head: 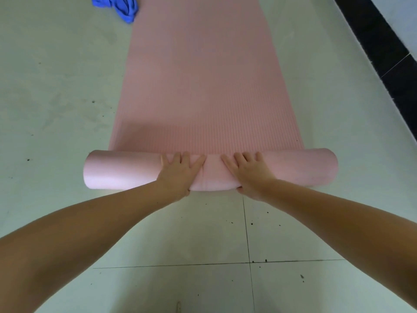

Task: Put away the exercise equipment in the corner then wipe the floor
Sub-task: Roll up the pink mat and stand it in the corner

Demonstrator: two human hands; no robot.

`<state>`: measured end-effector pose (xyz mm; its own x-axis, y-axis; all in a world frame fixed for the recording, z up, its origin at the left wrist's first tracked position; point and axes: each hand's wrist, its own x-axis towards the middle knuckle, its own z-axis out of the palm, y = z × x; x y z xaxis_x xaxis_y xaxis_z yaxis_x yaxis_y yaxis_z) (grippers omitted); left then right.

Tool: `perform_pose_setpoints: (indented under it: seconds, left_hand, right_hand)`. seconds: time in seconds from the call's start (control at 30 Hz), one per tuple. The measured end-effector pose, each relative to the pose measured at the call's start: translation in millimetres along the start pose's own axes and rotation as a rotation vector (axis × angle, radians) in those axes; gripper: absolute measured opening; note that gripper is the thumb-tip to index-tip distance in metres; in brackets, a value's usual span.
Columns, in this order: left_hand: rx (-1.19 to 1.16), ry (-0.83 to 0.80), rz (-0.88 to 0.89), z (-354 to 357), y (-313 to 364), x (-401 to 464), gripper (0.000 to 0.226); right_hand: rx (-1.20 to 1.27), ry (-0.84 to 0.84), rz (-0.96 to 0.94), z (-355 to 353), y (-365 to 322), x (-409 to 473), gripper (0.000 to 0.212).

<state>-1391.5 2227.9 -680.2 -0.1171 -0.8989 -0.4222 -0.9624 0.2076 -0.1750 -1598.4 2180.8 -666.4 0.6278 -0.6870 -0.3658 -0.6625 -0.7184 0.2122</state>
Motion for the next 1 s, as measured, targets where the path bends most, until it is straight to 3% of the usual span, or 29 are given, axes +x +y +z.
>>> perform_pose_setpoints:
  seconds: [0.2,0.33,0.47,0.67,0.83,0.93,1.0]
  left_hand:
    - [-0.130,0.185,0.162,-25,-19,-16,0.070]
    - [-0.160,0.162,0.209,-31,-13,-42,0.067]
    - [-0.185,0.026,0.283,-13,-3,-77,0.067]
    - [-0.402,-0.452,0.351,6,4,-101,0.070]
    - [-0.631,-0.574,0.335,-4,-18,-66,0.078]
    - [-0.564,-0.475,0.247,-7,-42,-50,0.080]
    - [-0.511,-0.207,0.189,-8,-55,-46,0.070]
  right_hand:
    - [0.157,0.061,-0.059,-28,13,-13,0.060]
    - [0.173,0.031,-0.119,-38,7,-35,0.054]
    - [0.180,-0.066,-0.210,-34,-19,-63,0.051]
    - [0.362,-0.309,-0.317,-17,-46,-79,0.057]
    - [0.680,-0.495,-0.235,-3,-13,-38,0.071]
    - [0.692,-0.359,-0.080,1,8,-22,0.074]
    - [0.676,-0.202,0.064,0,20,-14,0.069]
